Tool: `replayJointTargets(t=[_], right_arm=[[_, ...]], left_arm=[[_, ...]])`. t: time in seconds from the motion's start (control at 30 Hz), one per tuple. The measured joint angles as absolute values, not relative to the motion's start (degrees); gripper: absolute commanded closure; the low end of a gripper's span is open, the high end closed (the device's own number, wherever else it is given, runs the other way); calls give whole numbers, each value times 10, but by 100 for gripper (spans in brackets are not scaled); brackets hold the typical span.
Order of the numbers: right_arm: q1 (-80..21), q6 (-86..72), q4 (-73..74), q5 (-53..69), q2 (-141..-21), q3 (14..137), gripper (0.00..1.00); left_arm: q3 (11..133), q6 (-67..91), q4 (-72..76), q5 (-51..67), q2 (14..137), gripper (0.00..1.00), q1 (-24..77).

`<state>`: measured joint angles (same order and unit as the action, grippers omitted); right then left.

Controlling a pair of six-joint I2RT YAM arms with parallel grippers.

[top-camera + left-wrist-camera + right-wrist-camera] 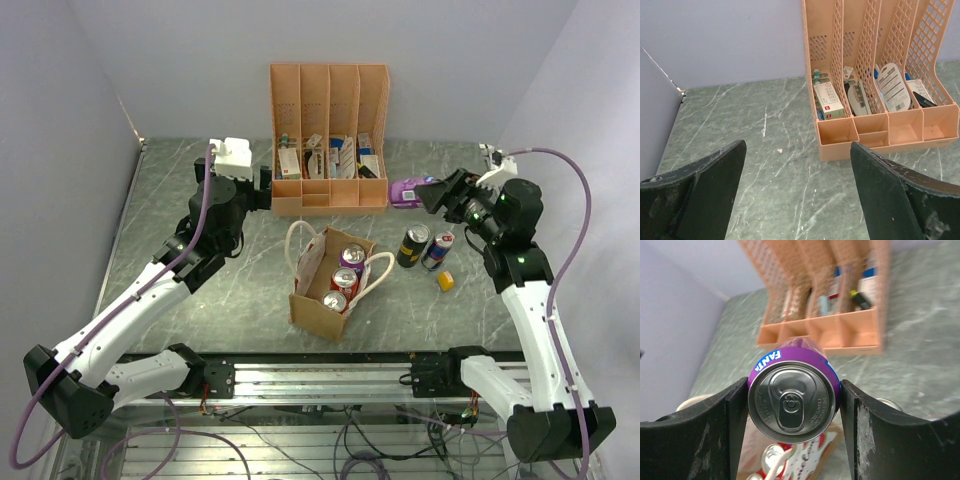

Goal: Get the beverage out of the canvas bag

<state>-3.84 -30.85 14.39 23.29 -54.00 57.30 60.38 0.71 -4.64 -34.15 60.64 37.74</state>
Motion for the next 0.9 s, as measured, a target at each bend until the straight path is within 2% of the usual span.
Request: replayJointTargets(t=[0.2, 0.47, 0.9], right_arm=[[-38, -298, 199, 15, -512, 571, 100], [-37, -306, 277, -247, -568, 555, 100], [-37, -419, 333, -409, -657, 528, 100]], left_arm=[[604, 8, -46, -340, 606, 4, 378], [604, 9, -46, -338, 605, 4, 381], [604, 9, -46, -334, 605, 5, 384]])
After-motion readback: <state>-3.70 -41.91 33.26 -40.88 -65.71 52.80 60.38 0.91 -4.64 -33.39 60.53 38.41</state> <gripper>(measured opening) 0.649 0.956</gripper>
